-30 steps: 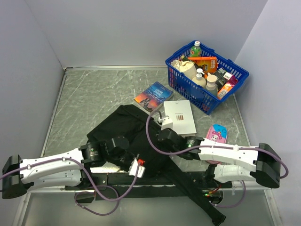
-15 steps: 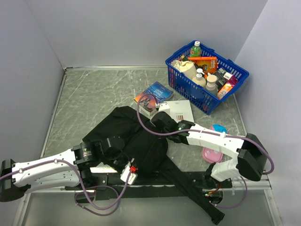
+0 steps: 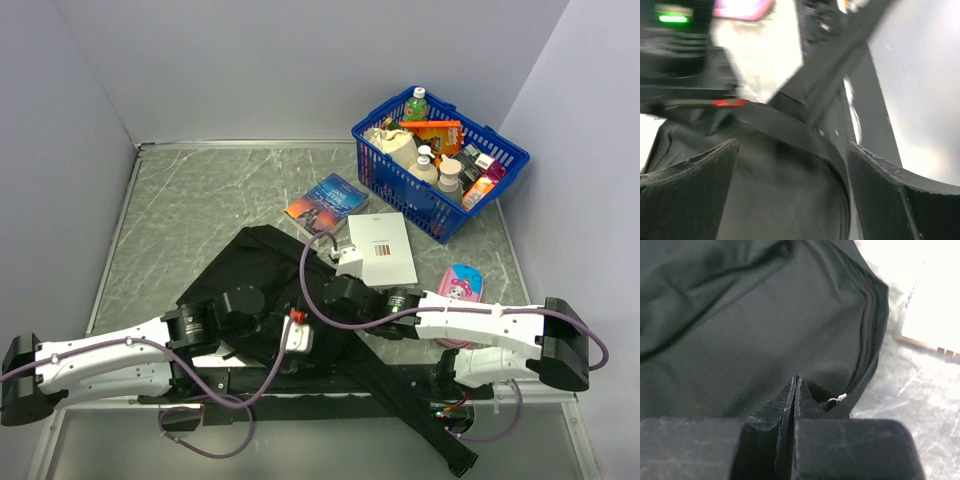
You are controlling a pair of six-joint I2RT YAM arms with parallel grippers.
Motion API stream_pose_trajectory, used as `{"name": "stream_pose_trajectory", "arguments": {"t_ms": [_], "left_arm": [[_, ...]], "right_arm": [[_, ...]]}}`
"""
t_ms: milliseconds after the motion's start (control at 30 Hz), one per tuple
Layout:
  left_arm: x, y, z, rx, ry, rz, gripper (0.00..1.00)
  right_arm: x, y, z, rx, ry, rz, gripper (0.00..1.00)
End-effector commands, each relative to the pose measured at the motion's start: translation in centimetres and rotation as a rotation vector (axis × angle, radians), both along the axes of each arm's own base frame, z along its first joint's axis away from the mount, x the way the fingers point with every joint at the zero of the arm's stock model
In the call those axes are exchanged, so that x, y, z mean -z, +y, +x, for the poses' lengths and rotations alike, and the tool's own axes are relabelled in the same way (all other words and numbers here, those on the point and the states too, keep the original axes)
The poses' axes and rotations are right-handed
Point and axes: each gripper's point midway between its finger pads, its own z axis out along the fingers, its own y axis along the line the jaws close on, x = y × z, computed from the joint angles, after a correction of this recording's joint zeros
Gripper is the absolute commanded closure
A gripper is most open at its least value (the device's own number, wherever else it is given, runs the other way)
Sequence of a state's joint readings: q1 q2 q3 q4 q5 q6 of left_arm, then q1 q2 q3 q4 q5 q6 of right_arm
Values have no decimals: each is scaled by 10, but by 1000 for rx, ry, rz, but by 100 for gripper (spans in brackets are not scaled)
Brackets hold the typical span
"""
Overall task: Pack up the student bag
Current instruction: Unzip the student bag at the center of the board.
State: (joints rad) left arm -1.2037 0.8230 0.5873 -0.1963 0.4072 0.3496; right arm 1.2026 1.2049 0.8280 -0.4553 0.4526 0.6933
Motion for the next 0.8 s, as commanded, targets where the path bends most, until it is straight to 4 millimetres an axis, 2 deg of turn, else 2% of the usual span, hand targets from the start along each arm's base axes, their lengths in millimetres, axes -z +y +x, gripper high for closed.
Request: {"name": "stream_pose_trajectory", "arguments": {"t_ms": [0,67,133,167,200,367,467,600,667,767], "left_arm": [[-21,-24,24,-251,194,-108,9],[-20,-27,23,-291,274,-99,11],[-12,-30,13,-290,363,-69,16],[-15,-34,11,-289,380,-91,18],[-11,-36,10,-315,427,-81,23],[6,-44,-1,-300,451,-77,26],[23,-44,3,-342,446,-56,25],[47,-41,22,-504,475,-33,26],[51,-40,29,-544,466,-31,28],[51,-43,40,-581,430,-53,37]], "right_arm": [[-3,-13,0,91,-11,52,100],[-6,-16,1,98,-25,61,100],[-10,-20,4,108,-45,60,100],[-13,-20,5,111,-53,65,100],[-15,-22,7,118,-67,63,100],[-23,-28,11,152,-85,108,100],[-24,-27,10,146,-87,130,100],[-22,-26,8,134,-78,136,100],[-20,-25,6,123,-70,152,100],[-18,-25,4,117,-61,172,100]]}}
